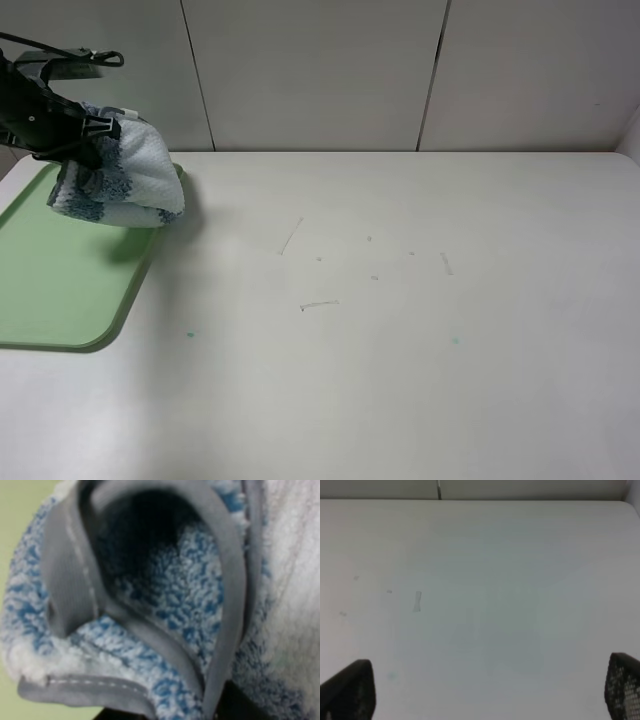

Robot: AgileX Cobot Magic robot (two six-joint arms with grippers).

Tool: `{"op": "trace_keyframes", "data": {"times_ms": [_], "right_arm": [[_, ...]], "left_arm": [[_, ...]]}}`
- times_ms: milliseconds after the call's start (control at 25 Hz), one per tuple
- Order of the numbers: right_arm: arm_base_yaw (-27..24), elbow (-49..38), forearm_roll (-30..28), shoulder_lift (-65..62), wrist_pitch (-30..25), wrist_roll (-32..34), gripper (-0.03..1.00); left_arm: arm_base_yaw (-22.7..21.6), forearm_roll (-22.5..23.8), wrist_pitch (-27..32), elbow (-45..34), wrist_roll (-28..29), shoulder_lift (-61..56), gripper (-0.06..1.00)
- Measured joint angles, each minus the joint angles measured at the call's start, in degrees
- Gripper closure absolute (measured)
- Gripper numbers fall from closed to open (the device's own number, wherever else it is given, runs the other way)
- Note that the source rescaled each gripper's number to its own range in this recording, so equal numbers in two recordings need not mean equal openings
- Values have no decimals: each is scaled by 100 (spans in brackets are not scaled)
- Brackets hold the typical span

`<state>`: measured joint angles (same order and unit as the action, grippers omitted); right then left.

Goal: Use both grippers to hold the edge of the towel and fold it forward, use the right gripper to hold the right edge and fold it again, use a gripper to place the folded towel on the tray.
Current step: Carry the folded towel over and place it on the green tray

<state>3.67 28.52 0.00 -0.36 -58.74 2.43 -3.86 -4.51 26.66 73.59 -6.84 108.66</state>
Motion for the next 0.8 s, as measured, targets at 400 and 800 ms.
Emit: {"op": "trace_keyframes", "data": {"times_ms": [400, 800], "right_arm": [[0, 0, 0, 0, 0, 0, -3], [0, 0, 0, 0, 0, -11, -3]], "left_arm": [[-81, 91, -319, -380, 0, -9, 74], [-289, 153, 123, -380, 215, -24, -3]]}}
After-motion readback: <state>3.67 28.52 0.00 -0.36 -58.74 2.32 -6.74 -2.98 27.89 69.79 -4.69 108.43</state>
